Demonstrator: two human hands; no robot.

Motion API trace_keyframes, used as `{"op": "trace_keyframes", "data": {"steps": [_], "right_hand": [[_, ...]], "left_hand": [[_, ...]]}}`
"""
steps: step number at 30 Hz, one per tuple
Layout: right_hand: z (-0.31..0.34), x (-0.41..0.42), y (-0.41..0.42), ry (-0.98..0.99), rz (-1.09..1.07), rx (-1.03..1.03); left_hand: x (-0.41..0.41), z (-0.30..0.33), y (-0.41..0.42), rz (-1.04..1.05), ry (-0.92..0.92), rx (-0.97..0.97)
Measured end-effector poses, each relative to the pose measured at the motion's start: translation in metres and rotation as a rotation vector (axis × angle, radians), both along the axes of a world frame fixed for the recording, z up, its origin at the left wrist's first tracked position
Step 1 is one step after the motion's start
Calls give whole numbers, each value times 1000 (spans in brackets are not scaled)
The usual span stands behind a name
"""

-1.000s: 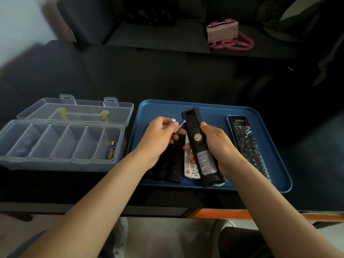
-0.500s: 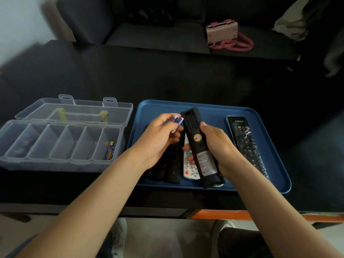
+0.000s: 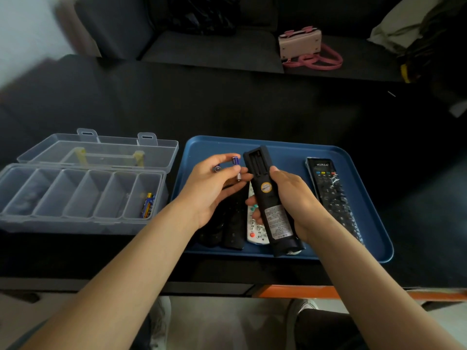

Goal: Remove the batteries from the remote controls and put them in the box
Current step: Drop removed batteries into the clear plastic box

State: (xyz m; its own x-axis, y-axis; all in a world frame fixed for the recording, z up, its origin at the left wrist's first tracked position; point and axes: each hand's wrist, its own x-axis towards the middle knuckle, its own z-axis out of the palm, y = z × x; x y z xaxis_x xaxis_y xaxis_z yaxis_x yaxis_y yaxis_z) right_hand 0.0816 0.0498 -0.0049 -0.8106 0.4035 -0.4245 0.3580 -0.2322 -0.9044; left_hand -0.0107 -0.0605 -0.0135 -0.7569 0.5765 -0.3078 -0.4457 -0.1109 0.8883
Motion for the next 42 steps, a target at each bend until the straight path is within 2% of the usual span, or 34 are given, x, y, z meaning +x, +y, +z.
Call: {"op": "trace_keyframes", "data": {"steps": [4, 10, 15, 20, 25, 29, 33, 37, 42], "right_hand": [[-1, -1, -1, -4, 2, -3], [-2, -1, 0, 1, -2, -8], [-1, -1, 0, 2, 2, 11], [0, -1, -2, -14, 26, 61], [0, -2, 0, -41, 52, 156], [-2, -3, 4, -73, 66, 266], [-2, -2, 3, -95, 101, 363], [-2, -2, 1, -89, 119, 368], [-2, -4, -1, -96, 117, 331]], "left_hand": [[0, -1, -2, 23, 124, -88], [4, -4, -1, -102, 686, -344], [7, -3, -4, -121, 929, -403], [6, -1, -8, -50, 979, -419], [4, 4, -9, 46, 915, -421], [2, 4, -8, 72, 852, -383], [1, 1, -8, 46, 888, -413], [0, -3, -4, 95, 955, -443], [1, -6, -2, 164, 926, -449]]}}
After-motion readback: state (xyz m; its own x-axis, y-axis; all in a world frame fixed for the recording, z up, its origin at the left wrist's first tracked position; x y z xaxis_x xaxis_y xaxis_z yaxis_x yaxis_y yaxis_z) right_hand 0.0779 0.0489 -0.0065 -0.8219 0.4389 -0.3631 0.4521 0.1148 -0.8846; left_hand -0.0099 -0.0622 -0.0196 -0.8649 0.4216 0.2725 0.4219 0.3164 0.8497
